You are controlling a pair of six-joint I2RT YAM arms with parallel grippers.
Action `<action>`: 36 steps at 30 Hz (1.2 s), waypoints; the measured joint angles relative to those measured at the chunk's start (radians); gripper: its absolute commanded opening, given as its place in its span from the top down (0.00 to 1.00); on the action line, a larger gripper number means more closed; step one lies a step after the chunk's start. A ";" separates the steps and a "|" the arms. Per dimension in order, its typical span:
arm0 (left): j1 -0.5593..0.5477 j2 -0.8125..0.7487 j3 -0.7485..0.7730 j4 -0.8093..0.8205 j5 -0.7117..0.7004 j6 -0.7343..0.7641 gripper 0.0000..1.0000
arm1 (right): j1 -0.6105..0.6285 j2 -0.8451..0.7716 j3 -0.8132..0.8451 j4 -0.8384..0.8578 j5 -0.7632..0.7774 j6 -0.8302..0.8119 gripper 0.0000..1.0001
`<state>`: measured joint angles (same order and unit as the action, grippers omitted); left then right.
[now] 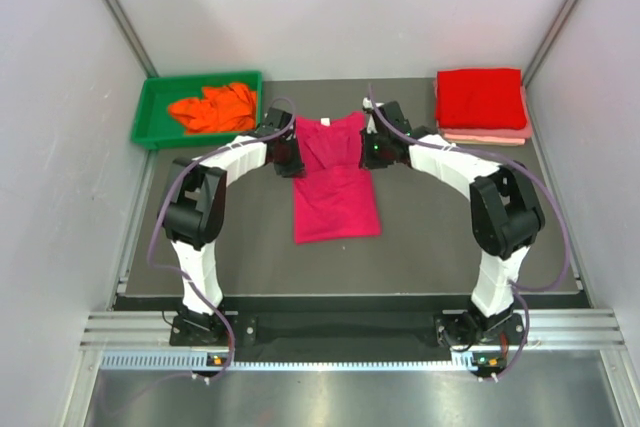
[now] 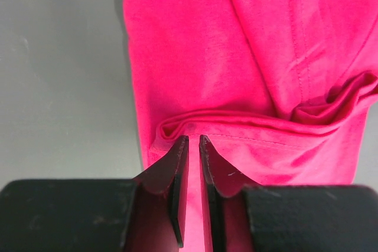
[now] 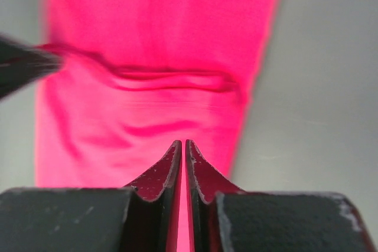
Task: Fold and stack the t-shirts
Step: Fold the tshirt
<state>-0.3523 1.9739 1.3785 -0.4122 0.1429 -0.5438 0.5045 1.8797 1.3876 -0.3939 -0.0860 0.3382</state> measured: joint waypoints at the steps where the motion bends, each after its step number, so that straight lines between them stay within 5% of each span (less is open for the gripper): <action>1: 0.000 -0.002 0.000 0.000 0.002 0.000 0.82 | 0.006 -0.011 0.000 0.011 -0.016 0.006 0.94; 9: 0.000 -0.002 0.000 -0.006 -0.001 0.000 0.82 | 0.045 0.006 0.003 0.077 -0.164 0.048 0.96; 19: 0.003 0.018 0.000 -0.006 -0.066 0.000 0.82 | 0.041 0.231 0.061 0.137 -0.229 0.101 0.99; 36: 0.011 0.021 0.071 -0.040 -0.066 0.002 0.82 | 0.041 0.169 0.077 0.141 -0.192 0.101 0.97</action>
<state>-0.3412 1.9953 1.4494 -0.4519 0.0769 -0.5423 0.5457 2.0491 1.4651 -0.2527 -0.2779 0.4393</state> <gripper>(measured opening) 0.180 0.032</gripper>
